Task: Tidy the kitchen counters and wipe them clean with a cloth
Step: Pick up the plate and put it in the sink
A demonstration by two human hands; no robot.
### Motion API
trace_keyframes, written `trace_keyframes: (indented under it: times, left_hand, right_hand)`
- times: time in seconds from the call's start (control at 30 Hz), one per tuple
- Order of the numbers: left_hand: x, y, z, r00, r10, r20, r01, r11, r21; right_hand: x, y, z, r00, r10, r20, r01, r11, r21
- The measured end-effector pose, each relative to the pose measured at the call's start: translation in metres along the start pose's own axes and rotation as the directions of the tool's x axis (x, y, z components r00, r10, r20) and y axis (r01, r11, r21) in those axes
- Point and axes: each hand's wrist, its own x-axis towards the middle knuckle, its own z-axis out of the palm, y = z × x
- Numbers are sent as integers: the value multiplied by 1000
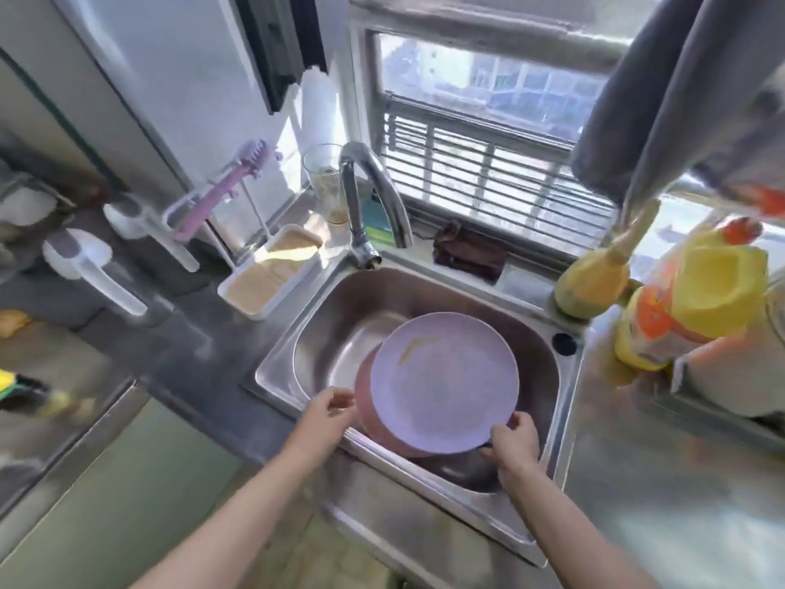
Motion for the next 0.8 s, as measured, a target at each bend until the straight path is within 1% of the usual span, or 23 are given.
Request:
trace_keyframes:
  times: [0.07,0.2,0.33,0.37,0.4,0.43,0.5,0.57,0.63,0.7,0.8]
  left_hand:
    - [10,1,1,1000,-4,-5,4,1000,3]
    - [22,-11,-2,998,-42,-51,42,999,2]
    - [24,-25,-5,990,-106,-92,95,989,-113]
    - [24,-26,-7,988,-118,-97,103,983,-149]
    - [25,-27,-9,986,-126,-107,106,979,-177]
    - [26,-28,-11,985,-130,-113,106,975,-195]
    - [26,-30,-19,983,-142,-116,115,970,-216]
    - [23,-33,-26,980,-154,-124,125,969,-212]
    - [19,-35,-32,977,-164,-136,136,971,-196]
    - [12,-36,-40,974,-168,-153,138,972,-190]
    - [-5,-35,-56,964,-177,-197,135,969,-208]
  right_hand:
    - [10,9,17,999,47,-24,-47,999,8]
    - [34,31,44,989,149,-22,-150,988,-21]
    - [52,51,61,976,217,22,-217,976,-15]
    - [55,53,62,972,230,40,-229,973,-33]
    - [54,52,61,973,224,61,-219,972,-88]
    - [53,49,58,976,199,84,-181,966,-183]
    - [53,45,52,983,148,109,-95,915,-391]
    - [49,38,47,985,91,147,-4,862,-507]
    - [43,29,45,980,17,198,99,823,-559]
    - [33,16,47,958,-71,279,228,782,-580]
    - [0,-10,55,885,-182,428,427,684,-592]
